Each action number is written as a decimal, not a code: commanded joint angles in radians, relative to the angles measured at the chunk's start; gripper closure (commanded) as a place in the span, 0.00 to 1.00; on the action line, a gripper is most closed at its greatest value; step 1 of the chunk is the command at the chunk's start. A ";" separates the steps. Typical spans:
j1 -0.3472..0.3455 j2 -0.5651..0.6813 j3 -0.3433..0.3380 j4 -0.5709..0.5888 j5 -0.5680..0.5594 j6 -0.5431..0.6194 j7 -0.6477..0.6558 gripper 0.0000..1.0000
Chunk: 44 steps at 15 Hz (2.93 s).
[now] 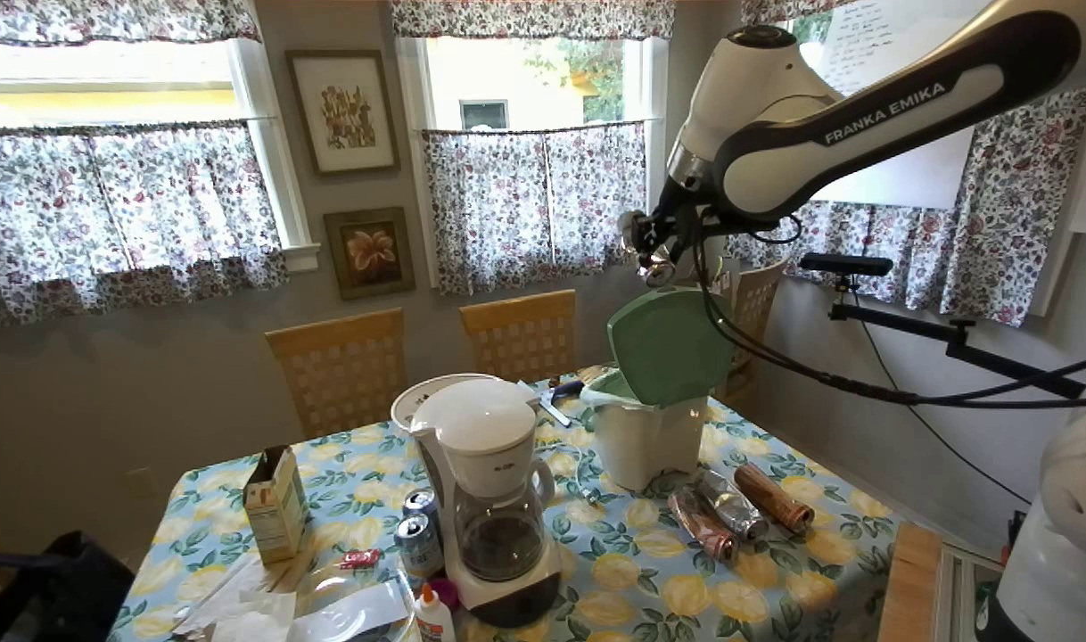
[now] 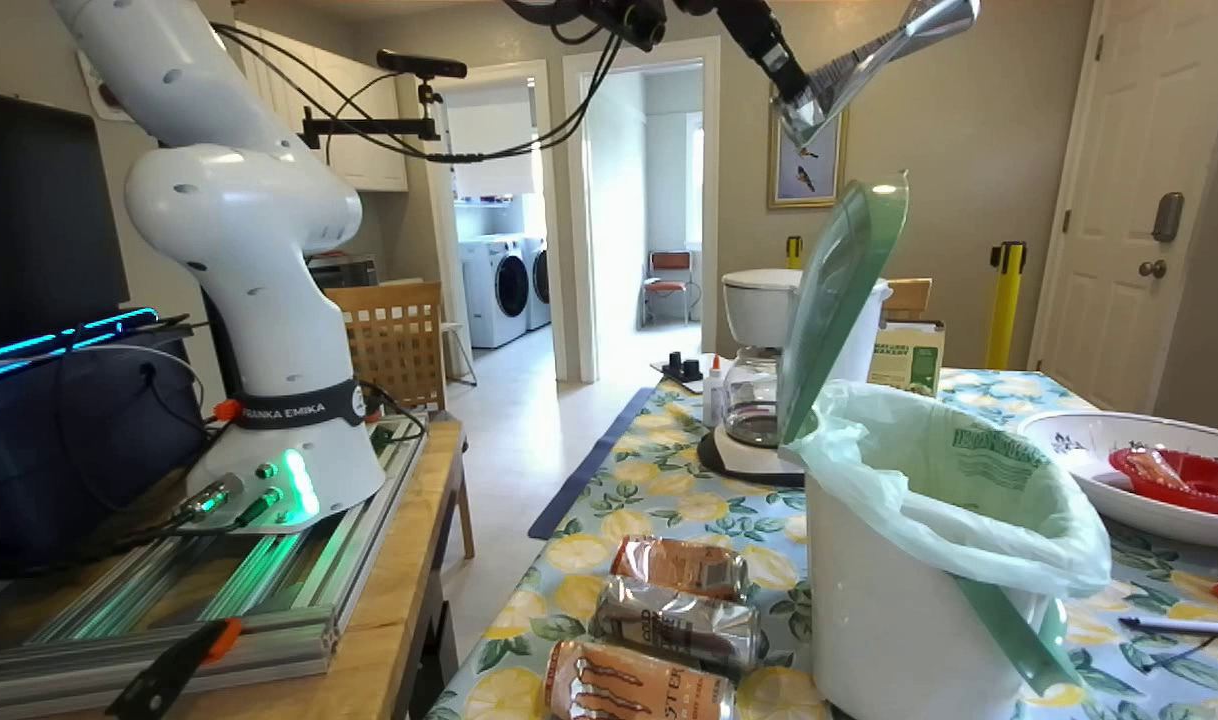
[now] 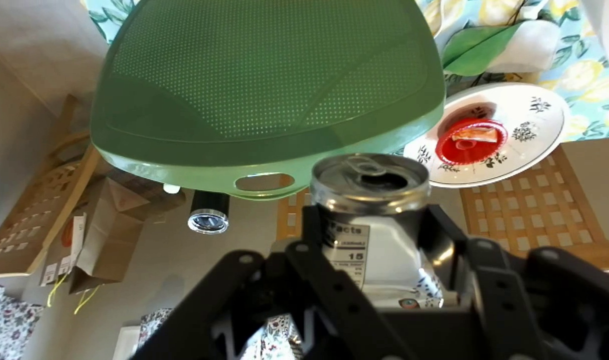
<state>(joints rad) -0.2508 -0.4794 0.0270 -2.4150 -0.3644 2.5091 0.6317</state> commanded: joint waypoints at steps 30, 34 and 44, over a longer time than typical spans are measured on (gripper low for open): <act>-0.082 0.173 -0.043 0.156 0.052 0.055 -0.012 0.72; -0.082 0.214 -0.054 0.188 0.047 0.080 -0.005 0.72; -0.078 0.294 -0.091 0.236 0.044 0.098 0.016 0.72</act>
<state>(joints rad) -0.3383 -0.2266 -0.0487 -2.2168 -0.3315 2.5914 0.6315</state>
